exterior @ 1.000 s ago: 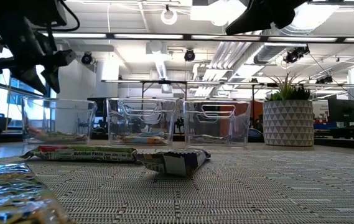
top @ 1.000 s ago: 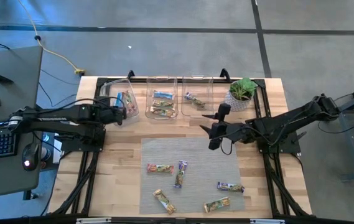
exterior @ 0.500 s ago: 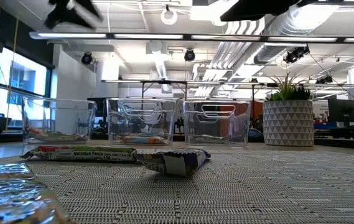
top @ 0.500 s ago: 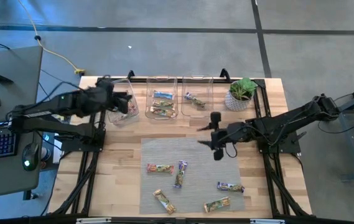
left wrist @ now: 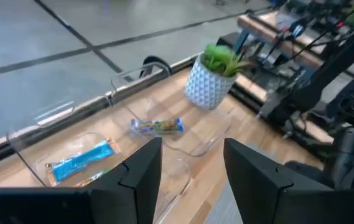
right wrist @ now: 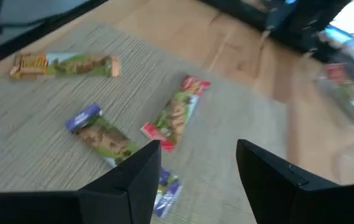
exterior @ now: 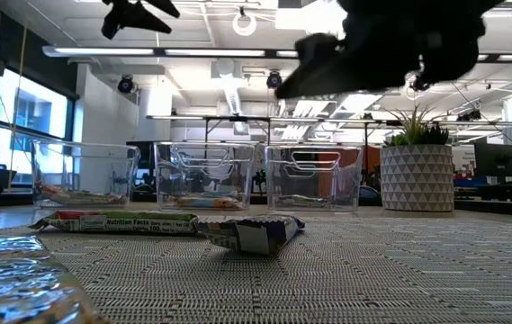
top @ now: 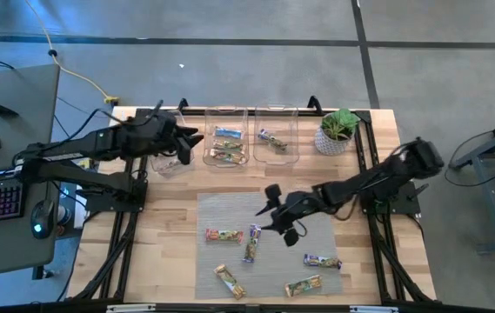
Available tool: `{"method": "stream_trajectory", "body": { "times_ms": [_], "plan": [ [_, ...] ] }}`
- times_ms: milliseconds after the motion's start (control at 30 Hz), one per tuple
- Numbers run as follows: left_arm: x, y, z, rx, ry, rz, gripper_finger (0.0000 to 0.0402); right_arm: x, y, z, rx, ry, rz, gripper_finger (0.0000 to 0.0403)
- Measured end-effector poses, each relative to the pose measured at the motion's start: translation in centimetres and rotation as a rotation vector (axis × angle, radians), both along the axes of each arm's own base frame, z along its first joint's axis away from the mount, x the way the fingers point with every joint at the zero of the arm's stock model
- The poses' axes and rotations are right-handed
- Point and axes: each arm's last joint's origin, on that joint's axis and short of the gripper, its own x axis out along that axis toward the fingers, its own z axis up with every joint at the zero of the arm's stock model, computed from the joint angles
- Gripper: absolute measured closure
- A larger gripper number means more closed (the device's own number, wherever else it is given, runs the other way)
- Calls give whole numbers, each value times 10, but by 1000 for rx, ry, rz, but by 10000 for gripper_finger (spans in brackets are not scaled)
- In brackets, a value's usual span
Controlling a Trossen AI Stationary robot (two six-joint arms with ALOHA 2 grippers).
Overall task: Pick and place Granola Bars by type
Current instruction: Put the blue granola bar into the right transparent bin
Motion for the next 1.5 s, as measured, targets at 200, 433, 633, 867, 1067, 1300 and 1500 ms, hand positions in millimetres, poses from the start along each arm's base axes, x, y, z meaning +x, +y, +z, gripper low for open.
{"method": "stream_trajectory", "body": {
  "times_ms": [200, 433, 633, 867, 1067, 1300, 1500],
  "plan": [
    [13, 1, -9, -12, 54, -4, 236, 13, 9, -36, 94, 54, 187, 208],
    [16, 2, -11, -10, 64, 6, 236, 43, 22, -55, 67, 27, 403, 208],
    [16, 2, -11, -13, 64, 5, 236, 71, 21, -71, 18, 146, 408, 208],
    [16, 2, -11, -20, 63, -12, 236, 76, 23, -78, -68, 167, 488, 208],
    [16, 1, -11, -31, 63, -38, 236, 74, 19, -81, -35, 197, 515, 208],
    [16, 1, -11, -31, 66, -39, 236, 73, 17, -78, -55, 200, 514, 208],
    [16, 1, -11, -30, 67, -40, 236, 71, 14, -80, -36, 257, 500, 218]
  ]
}}
